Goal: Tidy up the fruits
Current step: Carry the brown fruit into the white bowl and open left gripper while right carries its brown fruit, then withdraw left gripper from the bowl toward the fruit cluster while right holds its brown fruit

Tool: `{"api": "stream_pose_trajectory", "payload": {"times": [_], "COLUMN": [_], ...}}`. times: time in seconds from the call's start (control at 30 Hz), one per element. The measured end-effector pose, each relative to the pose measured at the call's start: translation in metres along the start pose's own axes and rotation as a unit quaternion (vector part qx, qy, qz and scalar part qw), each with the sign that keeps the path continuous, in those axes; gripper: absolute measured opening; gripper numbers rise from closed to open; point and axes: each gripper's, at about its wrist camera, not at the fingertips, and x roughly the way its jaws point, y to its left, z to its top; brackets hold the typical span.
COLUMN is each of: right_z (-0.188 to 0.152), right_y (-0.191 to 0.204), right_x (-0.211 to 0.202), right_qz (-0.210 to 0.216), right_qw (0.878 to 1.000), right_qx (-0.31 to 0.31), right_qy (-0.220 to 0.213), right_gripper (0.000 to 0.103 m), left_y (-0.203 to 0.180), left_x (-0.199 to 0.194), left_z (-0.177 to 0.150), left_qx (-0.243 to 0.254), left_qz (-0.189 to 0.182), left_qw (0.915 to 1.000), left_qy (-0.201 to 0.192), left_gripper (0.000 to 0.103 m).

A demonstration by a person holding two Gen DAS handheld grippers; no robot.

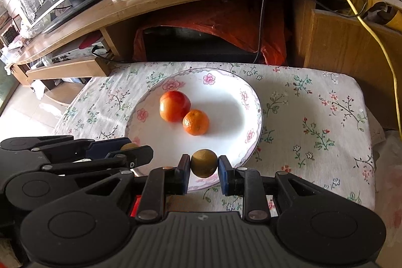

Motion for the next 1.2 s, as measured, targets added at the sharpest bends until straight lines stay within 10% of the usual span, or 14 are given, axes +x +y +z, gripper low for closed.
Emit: {"api": "stream_pose_trajectory", "payload": {"times": [1.2], "right_z": [0.002], "right_y": [-0.002], "right_x": [0.016], "right_qz": [-0.013], "right_qw": [1.000], "right_qx": [-0.006], "right_qy": [-0.002], "right_gripper": [0.027], "left_y": [0.005], "left_x": [0.006], "left_z": [0.002], "left_qx": [-0.004], "left_qz": [0.016], "left_qw": [0.9999], "left_qy": [0.000], "left_gripper": [0.041]}}
